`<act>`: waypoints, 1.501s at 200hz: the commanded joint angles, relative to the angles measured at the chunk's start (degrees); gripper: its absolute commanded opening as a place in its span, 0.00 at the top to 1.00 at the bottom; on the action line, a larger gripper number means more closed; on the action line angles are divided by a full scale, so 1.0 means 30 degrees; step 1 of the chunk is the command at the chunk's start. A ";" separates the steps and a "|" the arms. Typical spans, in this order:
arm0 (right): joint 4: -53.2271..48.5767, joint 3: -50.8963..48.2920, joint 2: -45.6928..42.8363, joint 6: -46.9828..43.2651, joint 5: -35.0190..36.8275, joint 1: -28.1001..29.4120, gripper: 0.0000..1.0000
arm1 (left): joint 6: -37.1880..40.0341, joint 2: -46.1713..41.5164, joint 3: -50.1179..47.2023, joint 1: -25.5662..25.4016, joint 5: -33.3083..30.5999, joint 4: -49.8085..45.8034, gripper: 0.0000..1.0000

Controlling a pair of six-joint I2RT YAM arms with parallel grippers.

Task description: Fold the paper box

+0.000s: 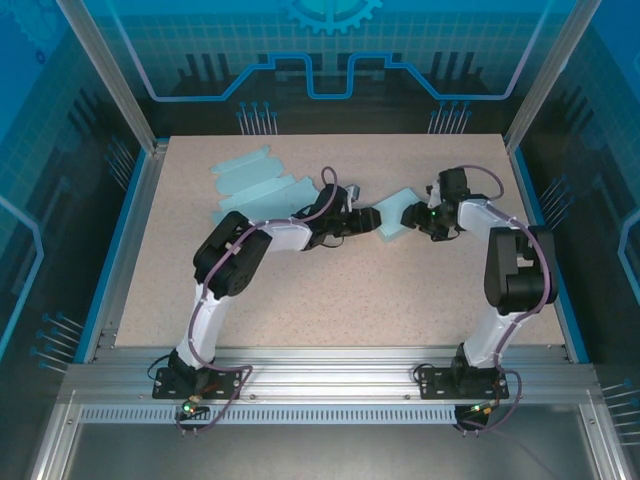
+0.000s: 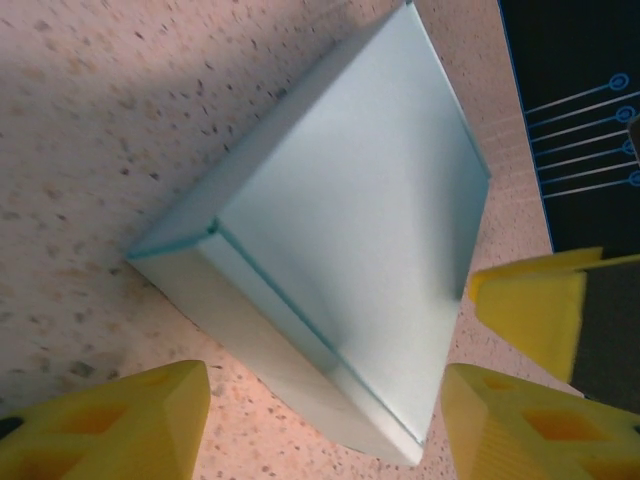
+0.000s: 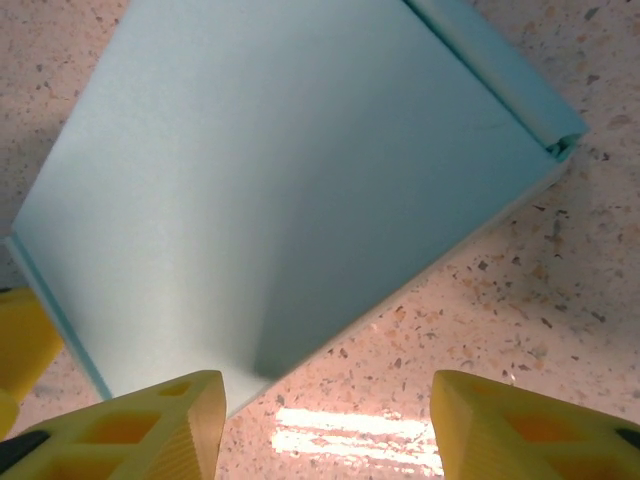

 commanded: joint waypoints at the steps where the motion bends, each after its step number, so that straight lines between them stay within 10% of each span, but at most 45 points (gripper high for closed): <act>1: -0.0595 0.0460 -0.1966 -0.0148 -0.0750 0.0032 0.40 | 0.0838 -0.2539 -0.1421 0.0052 -0.0170 -0.0083 0.31; 42: -0.0819 0.0689 -0.4759 -0.0191 -0.0167 0.1521 0.26 | 0.2258 -0.9010 -0.6200 0.0406 -0.3235 -0.0344 0.01; 144: -0.1389 0.9951 0.4505 -0.0651 0.0121 0.7599 0.15 | 0.2147 -2.2539 -1.6729 0.6046 -1.0298 -0.4690 0.01; 300: -0.2088 2.1298 1.6207 0.1415 -0.2179 0.8747 0.44 | 0.3138 -2.4422 -1.7436 0.7186 -1.0094 -0.6851 0.01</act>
